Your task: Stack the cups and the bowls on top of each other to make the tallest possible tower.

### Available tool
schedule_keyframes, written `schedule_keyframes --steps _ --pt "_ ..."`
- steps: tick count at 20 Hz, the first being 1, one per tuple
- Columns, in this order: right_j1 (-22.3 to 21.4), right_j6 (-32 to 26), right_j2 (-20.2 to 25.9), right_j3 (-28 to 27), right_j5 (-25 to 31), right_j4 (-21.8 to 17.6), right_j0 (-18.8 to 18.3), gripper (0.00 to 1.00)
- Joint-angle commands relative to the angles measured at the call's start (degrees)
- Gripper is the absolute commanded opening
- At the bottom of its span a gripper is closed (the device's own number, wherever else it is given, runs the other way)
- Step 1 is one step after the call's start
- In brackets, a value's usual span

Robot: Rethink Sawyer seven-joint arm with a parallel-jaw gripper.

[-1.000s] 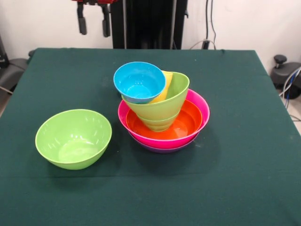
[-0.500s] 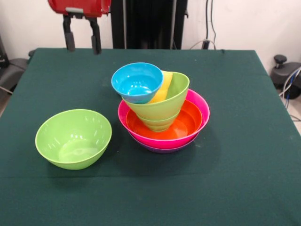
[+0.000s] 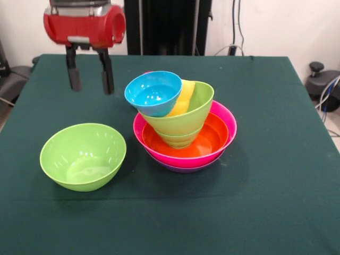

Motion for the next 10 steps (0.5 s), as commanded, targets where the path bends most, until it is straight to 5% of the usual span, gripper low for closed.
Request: schedule_keyframes --steps 1,10 --pt "10.73 -12.09 -2.06 -11.33 5.93 -6.04 4.84 1.00" --pt "16.91 -10.53 -2.84 -15.57 1.85 -8.49 6.95 1.00"
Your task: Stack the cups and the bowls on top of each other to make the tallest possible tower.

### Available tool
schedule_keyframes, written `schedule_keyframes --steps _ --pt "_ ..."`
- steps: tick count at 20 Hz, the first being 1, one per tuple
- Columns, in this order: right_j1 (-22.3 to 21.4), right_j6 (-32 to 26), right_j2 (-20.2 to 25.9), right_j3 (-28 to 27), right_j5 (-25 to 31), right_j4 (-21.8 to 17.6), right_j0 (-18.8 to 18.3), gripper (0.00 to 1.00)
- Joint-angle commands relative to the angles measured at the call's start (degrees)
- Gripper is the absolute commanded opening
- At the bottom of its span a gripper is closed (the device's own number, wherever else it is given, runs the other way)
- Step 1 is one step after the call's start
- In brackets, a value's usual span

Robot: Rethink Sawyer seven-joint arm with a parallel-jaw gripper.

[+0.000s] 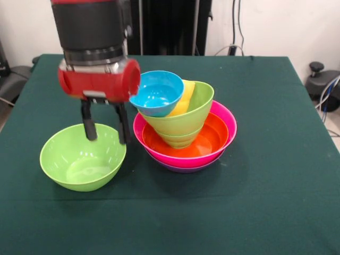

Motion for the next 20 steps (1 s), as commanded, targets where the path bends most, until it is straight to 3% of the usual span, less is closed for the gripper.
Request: schedule_keyframes --steps 1,9,20 --pt "7.20 -10.16 -2.95 -5.73 1.14 -5.62 3.10 1.00" --pt "7.91 -7.27 -4.37 -6.01 -0.62 -7.40 5.06 1.00" --pt "8.20 -7.73 -3.80 -4.20 -1.24 -6.83 3.79 1.00"
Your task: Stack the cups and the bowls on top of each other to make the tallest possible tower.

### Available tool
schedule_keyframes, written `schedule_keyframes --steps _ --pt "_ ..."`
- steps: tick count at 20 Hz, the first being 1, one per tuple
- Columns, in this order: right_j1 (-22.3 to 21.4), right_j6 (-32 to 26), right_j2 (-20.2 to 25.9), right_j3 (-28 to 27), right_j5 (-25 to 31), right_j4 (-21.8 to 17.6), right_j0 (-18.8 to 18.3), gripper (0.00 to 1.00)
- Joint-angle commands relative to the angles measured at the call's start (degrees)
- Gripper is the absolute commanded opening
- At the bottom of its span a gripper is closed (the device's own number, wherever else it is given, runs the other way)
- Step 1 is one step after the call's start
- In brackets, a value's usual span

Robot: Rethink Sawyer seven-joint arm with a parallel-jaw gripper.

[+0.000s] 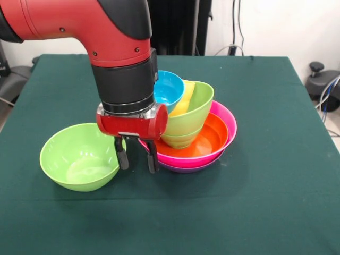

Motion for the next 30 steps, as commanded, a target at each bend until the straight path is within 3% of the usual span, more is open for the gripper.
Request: schedule_keyframes --steps 1,6,10,15,21,30 --pt "0.38 -8.25 -2.74 -1.11 -0.80 -3.56 0.65 1.00" --pt "-4.29 -10.03 -0.68 1.83 2.97 -0.22 -1.36 1.00" --pt "-6.36 -11.21 0.04 1.02 6.70 1.73 -1.51 1.00" --pt "-6.07 -12.50 -0.36 0.50 6.92 1.61 -2.22 1.00" --pt "-3.19 -12.12 -1.68 2.08 1.36 -1.68 -3.32 1.00" --pt "0.77 -11.47 -2.58 0.47 -1.70 -5.04 -2.92 1.00"
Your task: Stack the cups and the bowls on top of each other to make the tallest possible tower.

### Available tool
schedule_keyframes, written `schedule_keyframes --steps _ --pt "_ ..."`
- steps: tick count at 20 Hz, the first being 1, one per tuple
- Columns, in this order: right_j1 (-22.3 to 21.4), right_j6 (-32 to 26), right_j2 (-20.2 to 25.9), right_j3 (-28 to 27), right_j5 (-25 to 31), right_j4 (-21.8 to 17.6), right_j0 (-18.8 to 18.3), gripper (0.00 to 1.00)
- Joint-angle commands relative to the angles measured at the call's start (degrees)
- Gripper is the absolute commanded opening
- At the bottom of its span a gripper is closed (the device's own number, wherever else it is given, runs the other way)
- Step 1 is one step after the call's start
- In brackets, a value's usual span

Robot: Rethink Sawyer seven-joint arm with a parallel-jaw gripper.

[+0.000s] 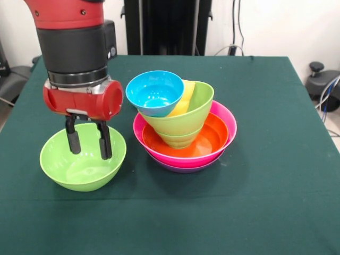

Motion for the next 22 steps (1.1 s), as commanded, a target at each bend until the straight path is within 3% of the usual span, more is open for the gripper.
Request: schedule_keyframes --steps 1,22 --pt "5.60 -11.19 -2.66 0.41 -2.81 -5.72 0.79 1.00" --pt "9.00 -12.69 -1.96 -2.92 -1.15 -6.89 0.94 1.00"
